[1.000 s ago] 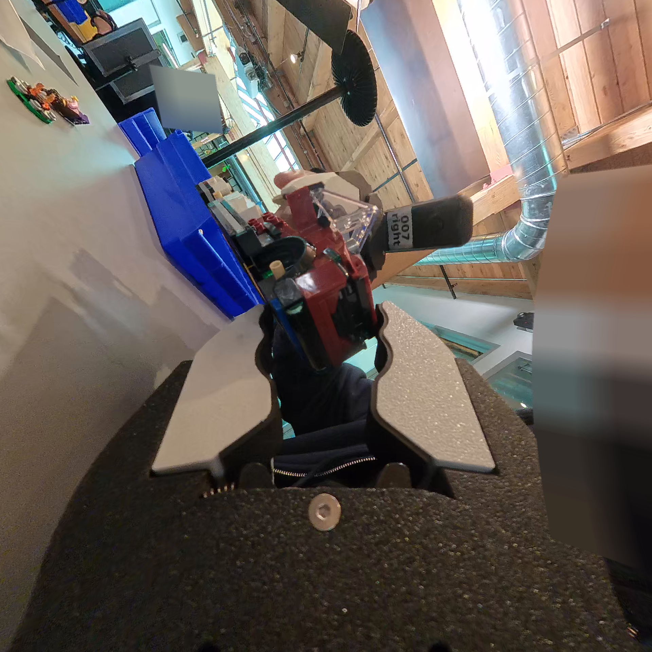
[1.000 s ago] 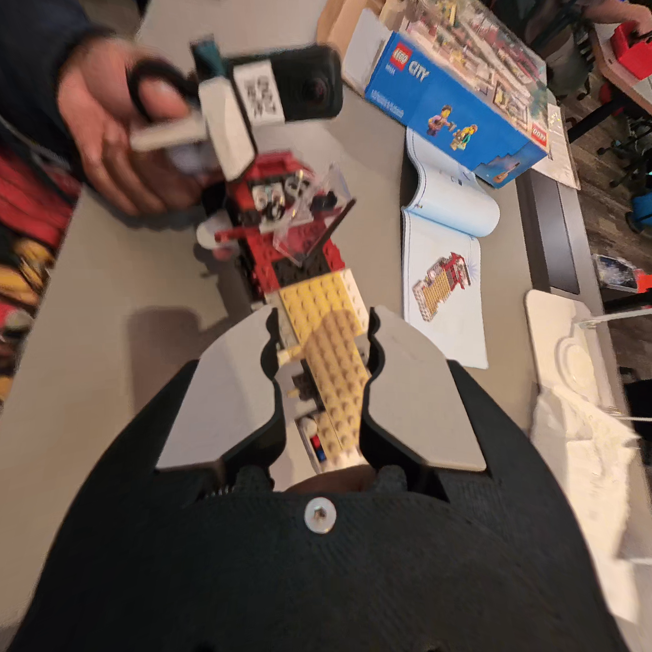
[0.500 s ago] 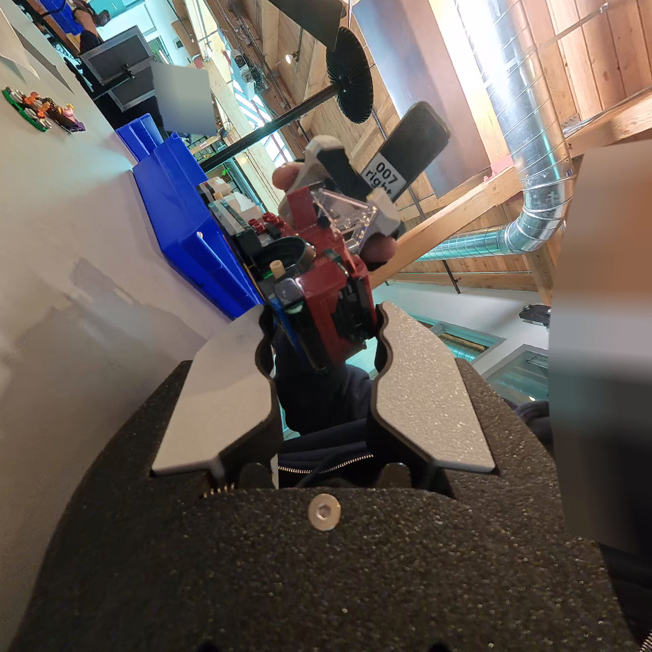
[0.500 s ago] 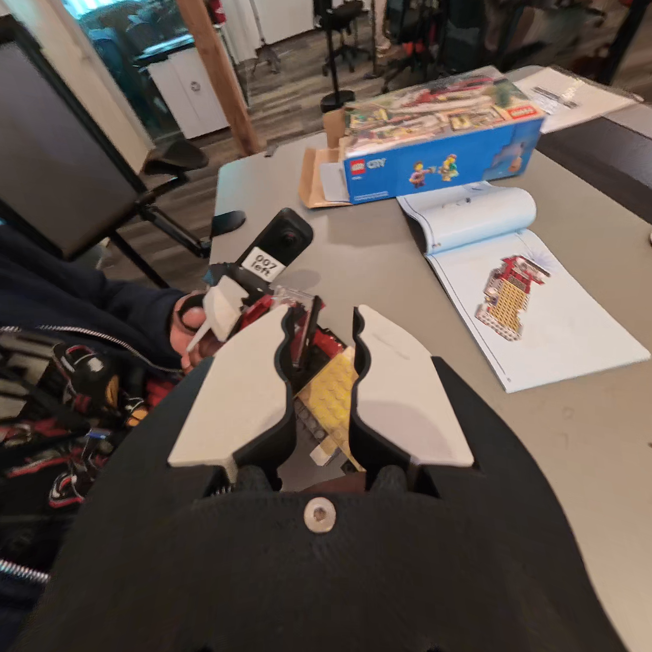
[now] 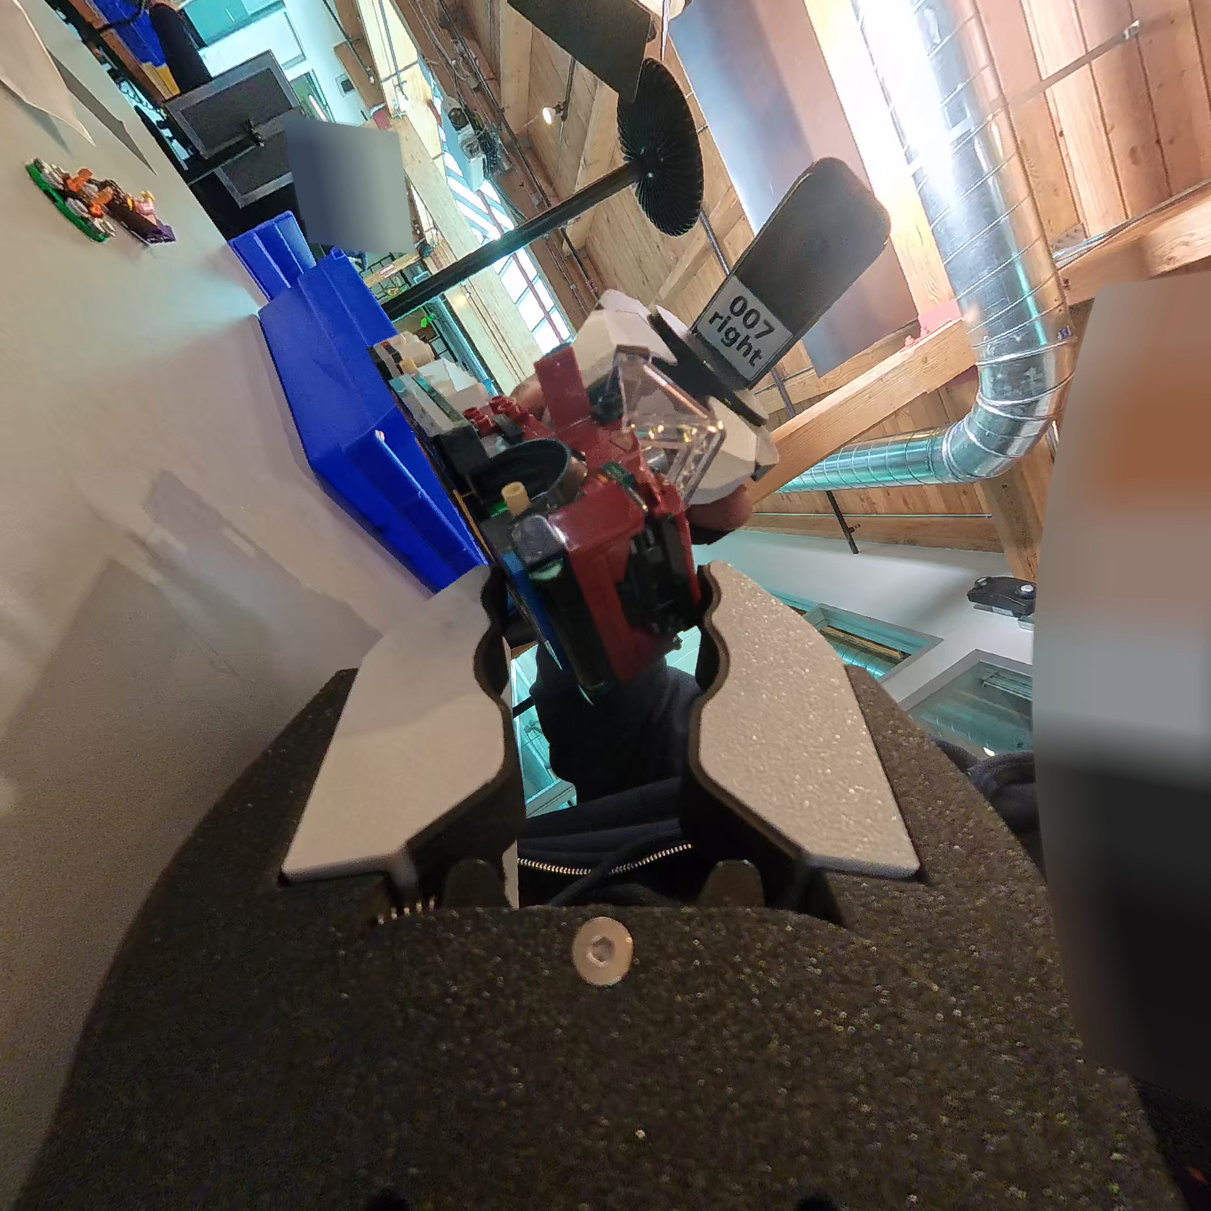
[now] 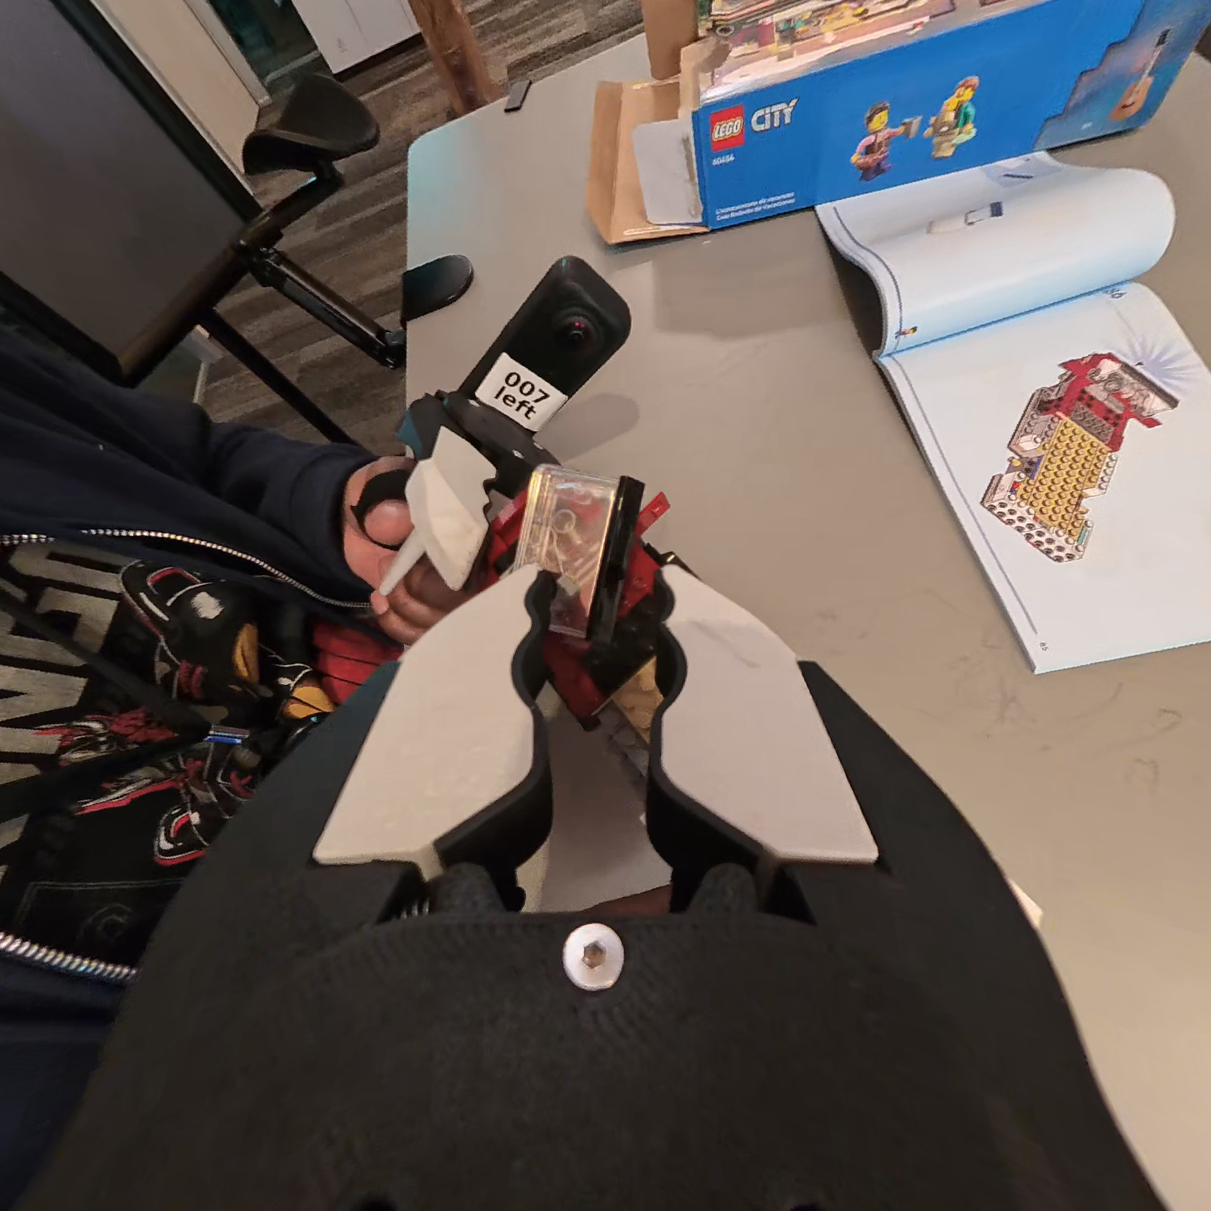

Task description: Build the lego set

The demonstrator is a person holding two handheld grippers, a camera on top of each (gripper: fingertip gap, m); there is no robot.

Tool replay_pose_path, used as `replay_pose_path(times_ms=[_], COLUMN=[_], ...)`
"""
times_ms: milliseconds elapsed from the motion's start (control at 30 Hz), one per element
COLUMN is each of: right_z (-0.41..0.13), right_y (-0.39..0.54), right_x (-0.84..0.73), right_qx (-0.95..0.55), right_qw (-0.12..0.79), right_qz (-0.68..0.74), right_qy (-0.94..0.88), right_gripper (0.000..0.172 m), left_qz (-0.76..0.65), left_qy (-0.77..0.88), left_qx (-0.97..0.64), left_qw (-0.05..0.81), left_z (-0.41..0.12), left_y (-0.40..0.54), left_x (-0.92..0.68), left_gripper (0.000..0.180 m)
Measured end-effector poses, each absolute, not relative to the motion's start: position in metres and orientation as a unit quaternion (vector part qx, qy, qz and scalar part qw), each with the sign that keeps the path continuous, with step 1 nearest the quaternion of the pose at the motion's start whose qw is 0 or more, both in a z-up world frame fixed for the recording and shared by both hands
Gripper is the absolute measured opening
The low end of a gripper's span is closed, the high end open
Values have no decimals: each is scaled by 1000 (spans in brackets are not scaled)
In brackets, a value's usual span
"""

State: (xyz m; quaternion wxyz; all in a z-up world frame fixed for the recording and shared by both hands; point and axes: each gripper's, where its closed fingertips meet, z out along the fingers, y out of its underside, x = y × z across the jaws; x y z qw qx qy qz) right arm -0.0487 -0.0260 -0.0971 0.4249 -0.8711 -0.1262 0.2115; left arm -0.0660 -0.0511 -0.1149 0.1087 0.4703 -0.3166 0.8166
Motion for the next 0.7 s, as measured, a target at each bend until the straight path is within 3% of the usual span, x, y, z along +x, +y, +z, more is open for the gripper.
replay_pose_path(times_ms=[700], right_z=[-96], right_y=[-33], right_x=[-68], right_qx=[-921], right_qw=[337], right_qz=[131], right_qy=[-148], right_gripper=[25], left_qz=[817], left_qy=[-318], left_qx=[471], left_qw=[101], left_z=[-115], left_y=[-51], left_x=[-67], left_gripper=[56])
